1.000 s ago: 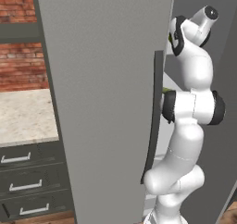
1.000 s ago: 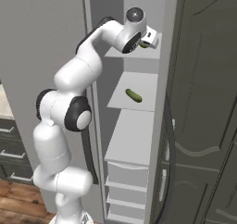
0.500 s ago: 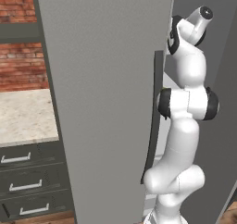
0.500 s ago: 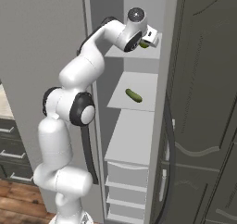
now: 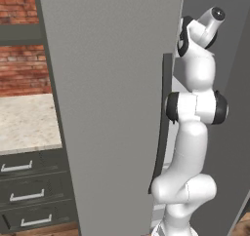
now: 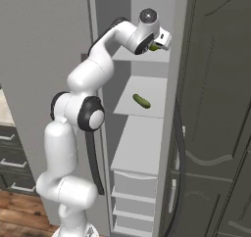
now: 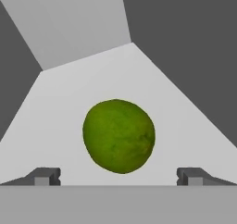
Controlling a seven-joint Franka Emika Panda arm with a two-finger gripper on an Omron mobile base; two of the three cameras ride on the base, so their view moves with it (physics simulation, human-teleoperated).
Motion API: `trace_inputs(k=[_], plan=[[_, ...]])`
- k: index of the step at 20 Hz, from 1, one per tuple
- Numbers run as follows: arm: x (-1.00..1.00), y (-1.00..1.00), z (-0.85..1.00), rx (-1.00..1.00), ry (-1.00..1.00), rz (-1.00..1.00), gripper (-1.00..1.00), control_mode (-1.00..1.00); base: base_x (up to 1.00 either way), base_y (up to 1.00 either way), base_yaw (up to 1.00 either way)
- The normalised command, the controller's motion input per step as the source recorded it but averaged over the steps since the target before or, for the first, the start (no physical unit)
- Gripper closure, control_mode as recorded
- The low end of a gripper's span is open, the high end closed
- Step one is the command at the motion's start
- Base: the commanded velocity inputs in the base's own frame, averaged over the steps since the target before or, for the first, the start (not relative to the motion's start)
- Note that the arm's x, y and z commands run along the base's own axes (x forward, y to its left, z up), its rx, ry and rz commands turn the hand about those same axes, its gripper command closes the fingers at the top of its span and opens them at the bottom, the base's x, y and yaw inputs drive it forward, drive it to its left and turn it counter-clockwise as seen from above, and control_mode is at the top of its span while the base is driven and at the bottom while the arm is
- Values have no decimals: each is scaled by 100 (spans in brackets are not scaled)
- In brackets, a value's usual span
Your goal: Take the lime and cucumber out of the freezer and place them in the tupperware container on the counter. Then put the tupperware containing the vegetables back in the freezer.
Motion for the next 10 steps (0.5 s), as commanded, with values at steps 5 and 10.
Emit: trace_inputs(k=[5, 10], plan=[[13, -1, -24, 0, 0, 0, -100, -100, 0, 0, 0], [20, 0, -10, 0, 0, 0, -100, -100, 0, 0, 0]])
